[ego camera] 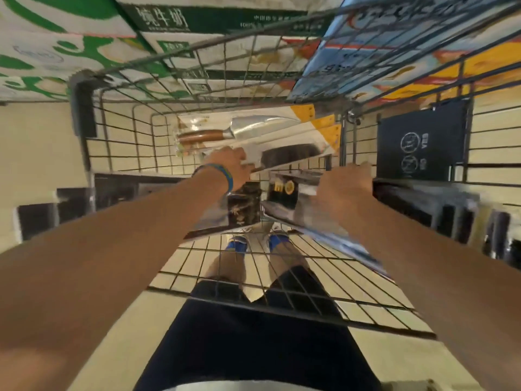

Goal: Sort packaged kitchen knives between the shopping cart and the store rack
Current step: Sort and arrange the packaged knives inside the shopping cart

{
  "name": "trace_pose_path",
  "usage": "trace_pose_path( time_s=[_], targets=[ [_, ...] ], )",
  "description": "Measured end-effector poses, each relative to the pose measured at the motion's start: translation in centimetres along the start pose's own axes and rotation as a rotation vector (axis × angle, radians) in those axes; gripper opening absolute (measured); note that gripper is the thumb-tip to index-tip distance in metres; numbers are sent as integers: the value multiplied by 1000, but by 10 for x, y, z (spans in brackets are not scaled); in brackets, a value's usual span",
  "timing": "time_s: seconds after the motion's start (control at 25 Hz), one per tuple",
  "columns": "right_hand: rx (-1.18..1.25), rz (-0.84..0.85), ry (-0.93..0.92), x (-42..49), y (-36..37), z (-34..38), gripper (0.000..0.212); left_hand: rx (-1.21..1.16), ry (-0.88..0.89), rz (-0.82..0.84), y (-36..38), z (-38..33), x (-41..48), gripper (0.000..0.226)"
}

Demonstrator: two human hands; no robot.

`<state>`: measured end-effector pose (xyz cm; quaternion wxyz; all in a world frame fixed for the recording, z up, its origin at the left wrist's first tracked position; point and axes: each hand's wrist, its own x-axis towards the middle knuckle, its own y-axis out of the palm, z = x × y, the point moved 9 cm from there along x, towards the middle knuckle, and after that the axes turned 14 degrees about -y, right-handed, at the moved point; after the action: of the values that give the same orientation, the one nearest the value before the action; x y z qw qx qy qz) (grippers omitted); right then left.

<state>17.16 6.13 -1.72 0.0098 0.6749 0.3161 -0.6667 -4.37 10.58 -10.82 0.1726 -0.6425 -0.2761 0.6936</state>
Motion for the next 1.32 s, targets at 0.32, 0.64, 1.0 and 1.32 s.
trace_pose_path(
  time_s=[0.32,0.64,1.0,1.32],
  targets=[
    [83,-4,-1,-3,21,26,104,26,-44,-220,12,-18,30,65],
    [156,-175,-107,47,-29,54,80,108,29,-243,4,-38,50,77],
    [924,-307,-110,93,-19,48,40,175,-51,-90,-2,-38,78,72],
    [107,80,-80,68,55,54,87,345,260,-109,-5,-61,41,26]
  ],
)
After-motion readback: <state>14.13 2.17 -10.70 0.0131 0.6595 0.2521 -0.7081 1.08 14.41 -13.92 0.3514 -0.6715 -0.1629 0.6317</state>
